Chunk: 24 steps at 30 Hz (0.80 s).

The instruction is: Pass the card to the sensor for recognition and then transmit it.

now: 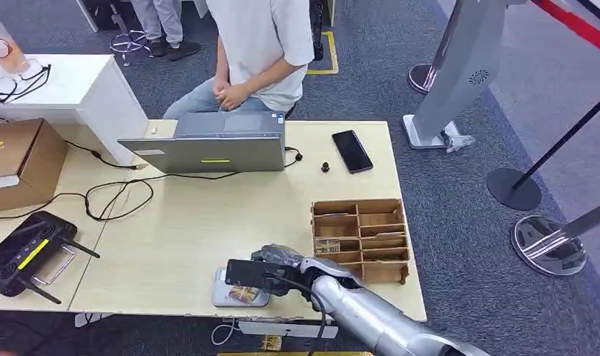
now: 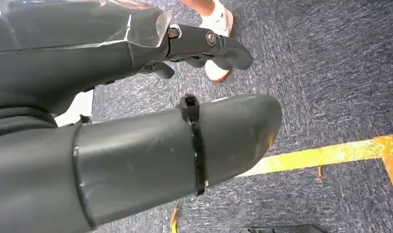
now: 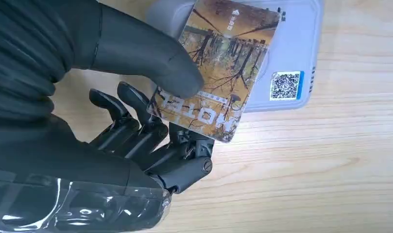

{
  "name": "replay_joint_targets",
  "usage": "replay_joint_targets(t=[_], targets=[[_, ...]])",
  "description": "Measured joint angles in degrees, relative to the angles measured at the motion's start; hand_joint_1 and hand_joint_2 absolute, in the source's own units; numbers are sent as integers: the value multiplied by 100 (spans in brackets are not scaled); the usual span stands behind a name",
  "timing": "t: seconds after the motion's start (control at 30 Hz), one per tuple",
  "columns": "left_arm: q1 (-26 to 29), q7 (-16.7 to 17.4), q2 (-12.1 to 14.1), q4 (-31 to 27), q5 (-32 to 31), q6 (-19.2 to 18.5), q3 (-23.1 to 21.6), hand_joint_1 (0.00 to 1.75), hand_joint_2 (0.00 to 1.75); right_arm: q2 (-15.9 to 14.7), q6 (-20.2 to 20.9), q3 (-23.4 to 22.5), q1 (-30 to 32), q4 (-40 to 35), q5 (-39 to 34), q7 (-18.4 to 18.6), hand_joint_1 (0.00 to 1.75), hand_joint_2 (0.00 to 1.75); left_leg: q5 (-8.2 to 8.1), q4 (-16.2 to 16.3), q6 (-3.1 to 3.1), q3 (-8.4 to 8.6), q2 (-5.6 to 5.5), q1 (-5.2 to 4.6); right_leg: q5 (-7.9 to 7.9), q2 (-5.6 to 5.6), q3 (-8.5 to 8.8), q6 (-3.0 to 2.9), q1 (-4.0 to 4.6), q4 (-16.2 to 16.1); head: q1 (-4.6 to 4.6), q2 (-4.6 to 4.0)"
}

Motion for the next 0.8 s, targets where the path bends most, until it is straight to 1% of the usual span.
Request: replay_joint_targets(t=[0.53,0.8], targets=[[0,0,0,0,-48,-46,0,0,0,101,-225,-31,-1,251,197,107,175,175,0,0,0,0,0,0,0,0,0,0,0,0,0,0],[-1,0,0,0,-55,-52,0,0,0,140,-240,-39,-2,323,260,107,175,175,0,0,-1,1,0,0,0,0,0,0,0,0,0,0]])
